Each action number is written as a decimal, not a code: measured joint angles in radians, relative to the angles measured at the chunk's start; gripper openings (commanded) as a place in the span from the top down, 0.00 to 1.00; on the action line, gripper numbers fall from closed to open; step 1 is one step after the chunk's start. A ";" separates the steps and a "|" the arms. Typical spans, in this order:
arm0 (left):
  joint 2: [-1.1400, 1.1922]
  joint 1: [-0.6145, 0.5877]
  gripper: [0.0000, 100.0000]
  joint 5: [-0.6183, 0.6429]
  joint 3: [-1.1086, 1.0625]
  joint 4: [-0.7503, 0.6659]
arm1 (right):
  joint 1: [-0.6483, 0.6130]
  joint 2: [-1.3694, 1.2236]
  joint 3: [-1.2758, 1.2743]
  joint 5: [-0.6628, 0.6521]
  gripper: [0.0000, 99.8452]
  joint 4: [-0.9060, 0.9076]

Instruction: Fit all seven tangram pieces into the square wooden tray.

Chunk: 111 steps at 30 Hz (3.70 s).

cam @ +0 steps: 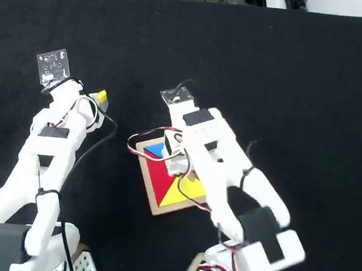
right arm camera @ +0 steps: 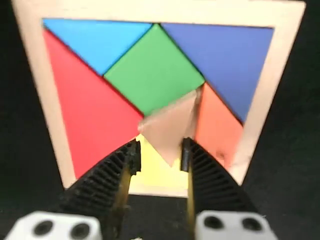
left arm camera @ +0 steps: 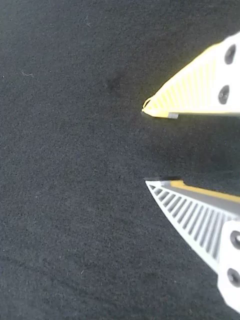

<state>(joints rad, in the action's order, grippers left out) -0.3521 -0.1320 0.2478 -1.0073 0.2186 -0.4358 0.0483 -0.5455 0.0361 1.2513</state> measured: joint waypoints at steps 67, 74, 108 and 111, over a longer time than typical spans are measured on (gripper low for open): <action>0.000 0.000 0.79 0.000 0.000 0.000 | 0.103 0.160 -0.209 -0.230 0.89 -0.061; 0.000 0.012 0.79 0.000 0.000 0.000 | 0.014 0.144 -0.209 -0.207 0.89 -0.110; 0.000 0.015 0.79 0.000 0.000 0.000 | 0.319 0.416 -0.347 -0.147 0.98 -0.310; 0.000 0.012 0.79 0.000 0.000 0.052 | 0.453 0.416 -0.347 -0.158 0.99 -0.319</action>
<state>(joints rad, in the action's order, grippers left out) -0.3521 -0.1197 0.2478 -1.0073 0.2708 0.0169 0.4641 -0.8922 -0.1220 0.9321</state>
